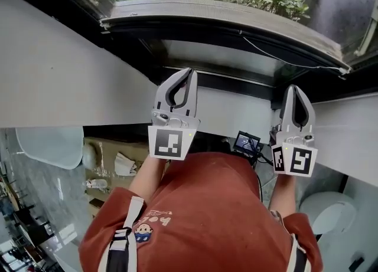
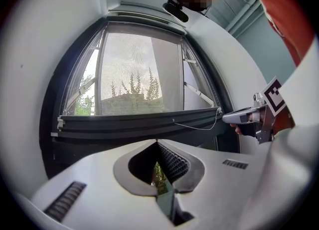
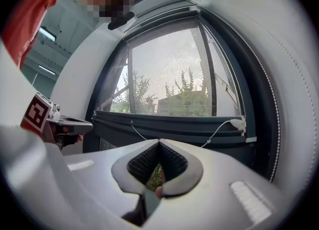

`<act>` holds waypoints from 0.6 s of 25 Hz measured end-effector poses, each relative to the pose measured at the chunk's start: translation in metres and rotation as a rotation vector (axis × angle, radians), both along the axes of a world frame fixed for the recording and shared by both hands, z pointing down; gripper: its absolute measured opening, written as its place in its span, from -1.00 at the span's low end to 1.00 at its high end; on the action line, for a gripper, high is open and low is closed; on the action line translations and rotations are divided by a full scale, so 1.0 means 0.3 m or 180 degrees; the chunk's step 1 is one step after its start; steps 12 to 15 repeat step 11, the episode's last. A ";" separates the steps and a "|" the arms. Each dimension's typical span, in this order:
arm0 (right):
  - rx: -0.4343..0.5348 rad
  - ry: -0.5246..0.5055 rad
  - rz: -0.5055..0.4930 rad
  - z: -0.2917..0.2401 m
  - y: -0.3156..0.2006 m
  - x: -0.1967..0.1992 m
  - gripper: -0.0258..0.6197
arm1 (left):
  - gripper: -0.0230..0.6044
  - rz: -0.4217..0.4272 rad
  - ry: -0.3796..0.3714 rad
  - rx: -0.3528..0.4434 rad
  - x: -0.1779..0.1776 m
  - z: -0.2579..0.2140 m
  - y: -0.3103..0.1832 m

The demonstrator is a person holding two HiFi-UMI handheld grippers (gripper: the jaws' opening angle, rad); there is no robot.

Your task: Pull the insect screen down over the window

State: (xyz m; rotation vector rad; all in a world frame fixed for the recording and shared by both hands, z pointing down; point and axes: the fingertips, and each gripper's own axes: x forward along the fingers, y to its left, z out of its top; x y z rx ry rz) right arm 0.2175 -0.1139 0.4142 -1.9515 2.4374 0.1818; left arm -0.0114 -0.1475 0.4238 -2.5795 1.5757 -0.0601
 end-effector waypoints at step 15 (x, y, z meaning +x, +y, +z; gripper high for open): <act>-0.0004 0.0041 -0.0028 0.001 -0.009 -0.025 -0.89 | -0.91 -0.0069 -0.0011 -0.0006 -0.023 0.000 -0.008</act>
